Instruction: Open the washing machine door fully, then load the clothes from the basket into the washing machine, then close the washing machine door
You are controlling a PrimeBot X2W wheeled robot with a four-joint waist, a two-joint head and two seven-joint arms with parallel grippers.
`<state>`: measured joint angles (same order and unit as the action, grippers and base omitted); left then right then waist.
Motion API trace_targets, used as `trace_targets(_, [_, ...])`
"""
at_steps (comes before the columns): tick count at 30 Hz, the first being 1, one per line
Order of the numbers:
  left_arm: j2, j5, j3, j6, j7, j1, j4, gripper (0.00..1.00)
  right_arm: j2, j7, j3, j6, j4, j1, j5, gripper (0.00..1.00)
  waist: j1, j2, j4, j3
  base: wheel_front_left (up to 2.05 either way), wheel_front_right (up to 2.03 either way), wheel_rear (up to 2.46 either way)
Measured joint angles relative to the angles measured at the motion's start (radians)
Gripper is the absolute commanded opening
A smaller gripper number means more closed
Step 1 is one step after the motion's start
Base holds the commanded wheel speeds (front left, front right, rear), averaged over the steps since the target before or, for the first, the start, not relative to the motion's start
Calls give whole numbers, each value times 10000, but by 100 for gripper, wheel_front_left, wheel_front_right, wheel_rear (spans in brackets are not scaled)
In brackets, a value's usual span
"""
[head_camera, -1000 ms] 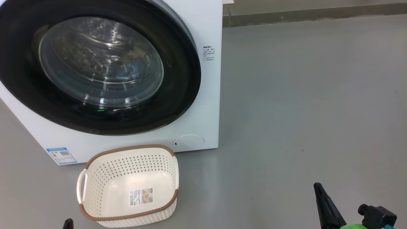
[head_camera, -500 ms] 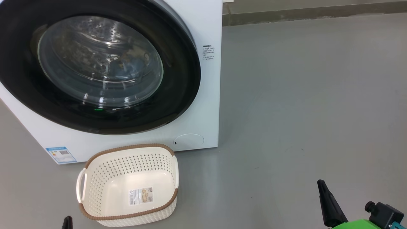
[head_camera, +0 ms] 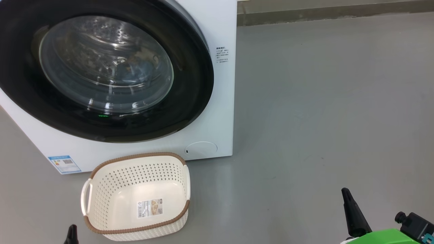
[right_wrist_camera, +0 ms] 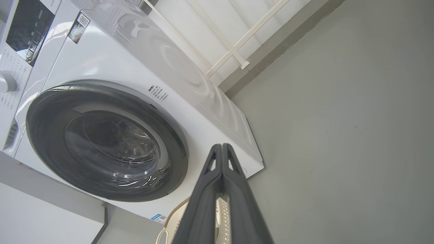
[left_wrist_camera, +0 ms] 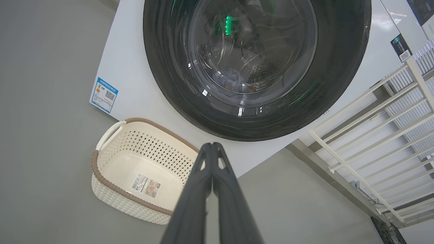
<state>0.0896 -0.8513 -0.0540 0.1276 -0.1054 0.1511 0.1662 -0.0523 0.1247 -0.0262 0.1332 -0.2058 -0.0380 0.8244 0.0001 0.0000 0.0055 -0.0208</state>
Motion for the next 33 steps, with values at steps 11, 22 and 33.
trace_targets(11, [-65,-1062,-44,0,299,-384,144,0,-6,-286,-134,0,-84,38,1198,0,0,0,-8,35,0,0,0])
trace_targets(22, [-132,-2165,-65,0,614,-642,288,0,-27,-598,-222,-8,-173,235,2374,0,0,0,-16,71,0,0,0])
trace_targets(33, [-221,-3304,-98,0,932,-961,435,0,-36,-901,-334,-10,-267,409,3513,0,0,0,-24,106,0,0,0])
